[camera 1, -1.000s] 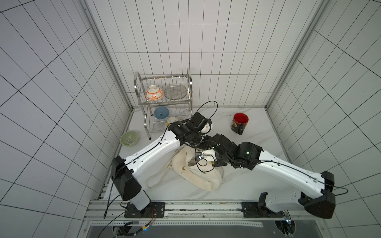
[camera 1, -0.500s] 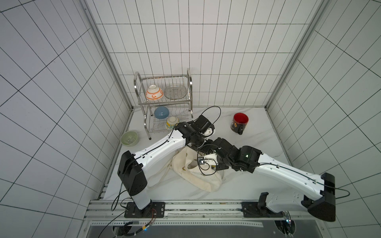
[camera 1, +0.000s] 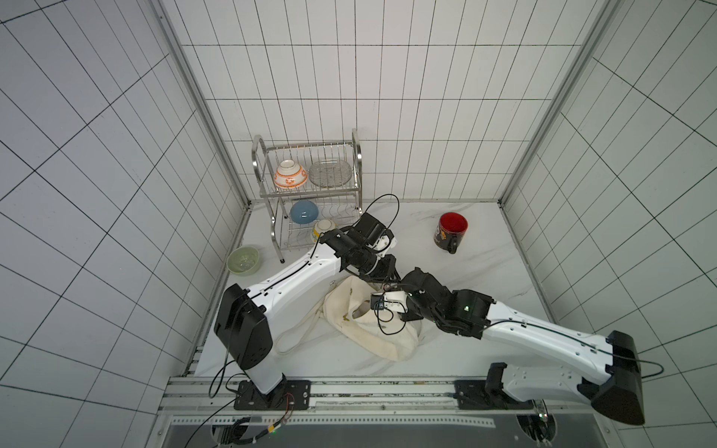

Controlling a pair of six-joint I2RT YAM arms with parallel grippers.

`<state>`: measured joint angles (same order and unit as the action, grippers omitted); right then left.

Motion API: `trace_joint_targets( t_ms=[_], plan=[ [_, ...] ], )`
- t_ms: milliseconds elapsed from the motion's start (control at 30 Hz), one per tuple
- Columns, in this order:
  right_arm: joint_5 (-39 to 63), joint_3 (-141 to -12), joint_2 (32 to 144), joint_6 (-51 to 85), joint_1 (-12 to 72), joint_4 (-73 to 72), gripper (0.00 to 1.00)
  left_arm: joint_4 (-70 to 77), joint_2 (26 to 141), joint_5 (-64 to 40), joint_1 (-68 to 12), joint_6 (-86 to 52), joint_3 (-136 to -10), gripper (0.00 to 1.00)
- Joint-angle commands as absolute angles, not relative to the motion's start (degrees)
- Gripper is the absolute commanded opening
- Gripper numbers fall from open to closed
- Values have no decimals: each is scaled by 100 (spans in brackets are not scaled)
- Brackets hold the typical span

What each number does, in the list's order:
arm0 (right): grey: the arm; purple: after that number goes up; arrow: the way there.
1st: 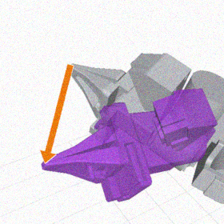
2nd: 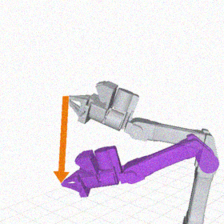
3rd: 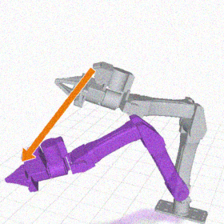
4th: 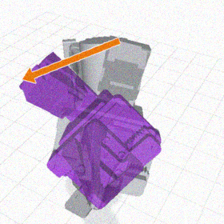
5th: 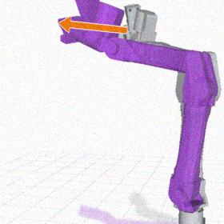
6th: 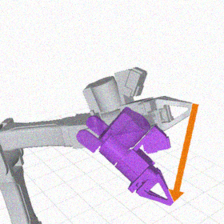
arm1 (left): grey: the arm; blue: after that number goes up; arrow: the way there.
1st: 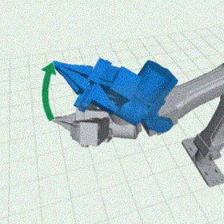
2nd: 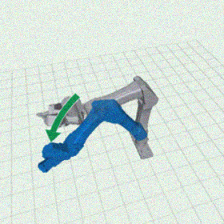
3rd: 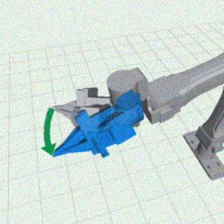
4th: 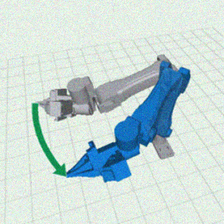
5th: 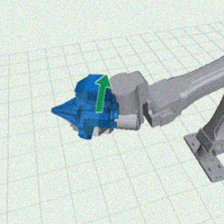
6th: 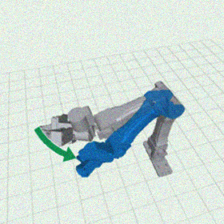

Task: Remove the decoration from the bag
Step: Remove the decoration item from the bag.

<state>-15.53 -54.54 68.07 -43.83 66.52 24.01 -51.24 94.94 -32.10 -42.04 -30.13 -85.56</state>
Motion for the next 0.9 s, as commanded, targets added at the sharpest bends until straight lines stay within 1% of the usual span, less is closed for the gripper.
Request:
trace_joint_targets(
  t_ms=[0,100,200,433,600,733,867],
  plan=[
    [-1777,-5269,6682,-4092,6703,1710,0,-4886,9197,-3794,-4245,-3200,-8414,13],
    [-1615,-5071,6289,-3928,6731,1566,0,-4896,9213,-3606,-4090,-3111,-8401,13],
    [-1477,-4982,5986,-3761,6760,1659,0,-4573,9200,-3589,-3855,-3261,-8245,12],
    [-1626,-4701,5602,-3606,6816,1699,0,-4376,9355,-3783,-3778,-3389,-8295,12],
    [-1618,-4626,5801,-3641,6829,1490,0,-4330,9410,-4047,-3776,-3505,-8371,16],
    [-1606,-4859,6123,-3835,6829,1450,0,-4744,9455,-3856,-3951,-3211,-8564,16],
    [-1905,-5068,6367,-4003,6807,1331,0,-5056,9470,-3697,-4110,-3004,-8493,16]
  ],
)
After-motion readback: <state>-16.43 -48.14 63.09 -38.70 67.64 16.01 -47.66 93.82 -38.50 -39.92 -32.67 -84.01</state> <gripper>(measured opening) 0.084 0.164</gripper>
